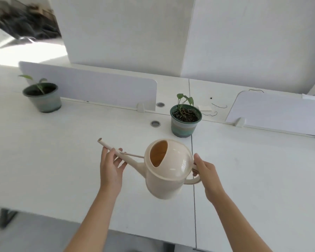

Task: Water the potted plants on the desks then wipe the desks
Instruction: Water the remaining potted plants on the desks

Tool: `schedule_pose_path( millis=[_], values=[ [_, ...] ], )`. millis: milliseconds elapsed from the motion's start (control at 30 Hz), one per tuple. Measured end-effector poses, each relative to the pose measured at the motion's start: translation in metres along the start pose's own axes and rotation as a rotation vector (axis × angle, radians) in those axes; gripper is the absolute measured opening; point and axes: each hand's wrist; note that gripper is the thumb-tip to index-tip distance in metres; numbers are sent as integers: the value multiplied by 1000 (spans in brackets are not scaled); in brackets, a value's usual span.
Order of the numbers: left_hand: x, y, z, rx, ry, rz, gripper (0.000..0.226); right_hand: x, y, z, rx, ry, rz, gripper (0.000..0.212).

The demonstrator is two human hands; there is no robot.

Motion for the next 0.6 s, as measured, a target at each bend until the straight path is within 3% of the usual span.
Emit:
schedule_pose_path(
  millis=[133, 300, 500, 600],
  values=[
    [45, -10, 29, -10, 111, 89, 12, 24, -2, -13, 7, -129, -179, 39],
    [106, -45, 59, 13, 259, 259, 13, 54, 21, -19, -45, -237, -445, 20],
    [164, -102, 97, -11, 389, 438, 26, 90, 72, -30, -48, -258, -677, 20],
    [184, -128, 116, -13, 425, 504, 18, 110, 101, -38, -24, -274, -760, 21]
  ],
)
Point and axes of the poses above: each hand's wrist, its own x-axis away from the middle knuckle, its own y-axis out of the palm, z = x × y, and after that the axes turned 13 degrees about x, right-handed
